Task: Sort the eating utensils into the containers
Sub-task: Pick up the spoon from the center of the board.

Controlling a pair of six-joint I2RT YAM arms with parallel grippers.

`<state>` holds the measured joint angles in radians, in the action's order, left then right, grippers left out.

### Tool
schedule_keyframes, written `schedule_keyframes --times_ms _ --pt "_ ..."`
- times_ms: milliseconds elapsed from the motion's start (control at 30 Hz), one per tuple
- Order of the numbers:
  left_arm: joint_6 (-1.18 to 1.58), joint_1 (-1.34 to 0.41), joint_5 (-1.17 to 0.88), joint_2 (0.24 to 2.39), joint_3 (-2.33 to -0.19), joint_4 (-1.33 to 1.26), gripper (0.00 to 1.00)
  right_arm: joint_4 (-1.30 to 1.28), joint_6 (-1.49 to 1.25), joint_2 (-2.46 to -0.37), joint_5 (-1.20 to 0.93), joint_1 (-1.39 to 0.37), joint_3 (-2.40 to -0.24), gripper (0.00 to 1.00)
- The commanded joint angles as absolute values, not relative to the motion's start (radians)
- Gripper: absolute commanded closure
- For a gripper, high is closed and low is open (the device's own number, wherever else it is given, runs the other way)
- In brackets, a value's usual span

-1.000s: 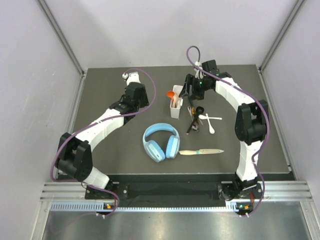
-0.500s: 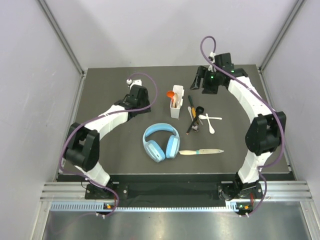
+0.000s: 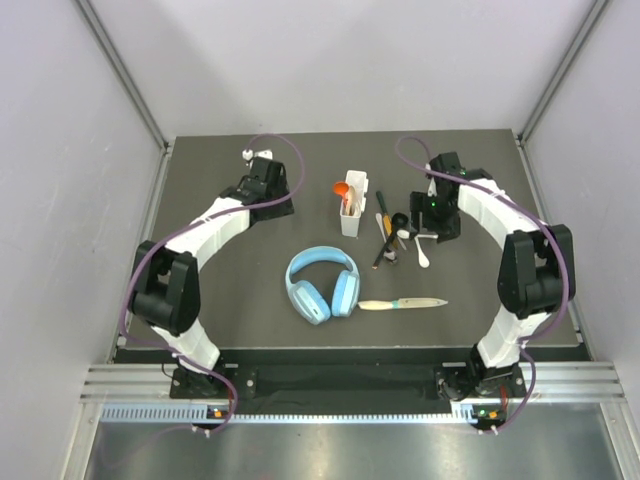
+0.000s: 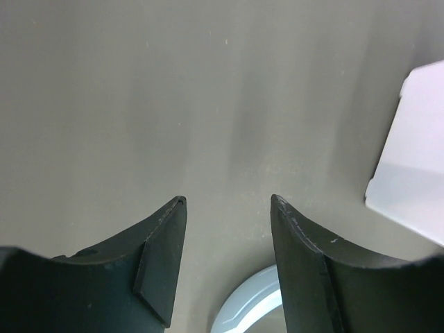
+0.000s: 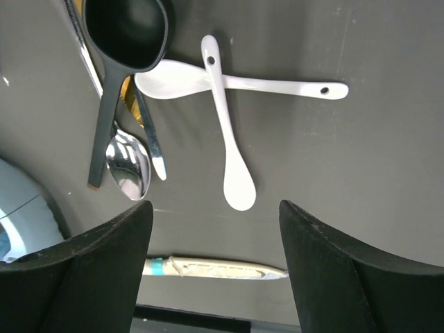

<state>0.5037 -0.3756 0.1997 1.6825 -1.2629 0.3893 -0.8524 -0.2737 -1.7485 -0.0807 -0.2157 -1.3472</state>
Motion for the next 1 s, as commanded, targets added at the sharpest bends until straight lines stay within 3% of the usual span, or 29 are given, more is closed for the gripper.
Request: schedule_keyframes --times_ms 0,167,267,400,600,967 --pt "0.526 -0.377 0.169 1.690 -1.284 0.433 0.44 -0.811 -0.238 -1.739 -0.023 -0.222 -1.344 0.26" --pt "0.532 -0.376 0.172 1.677 -1.259 0.445 0.44 -0.811 -0.233 -1.772 -0.034 -0.222 -1.353 0.27" --pt "0.531 -0.376 0.178 1.667 -1.253 0.448 0.44 -0.816 -0.245 -1.786 -0.080 -0.222 -1.397 0.33" --pt "0.528 -0.376 0.181 1.666 -1.250 0.446 0.44 -0.818 -0.287 -1.813 -0.269 -0.230 -1.466 0.39" --pt "0.522 -0.377 0.173 1.678 -1.262 0.445 0.44 -0.767 -0.362 -1.911 -0.385 -0.258 -1.531 0.40" --pt "0.511 -0.376 0.184 1.672 -1.247 0.443 0.44 -0.813 -0.413 -2.042 -0.365 -0.284 -1.629 0.41"
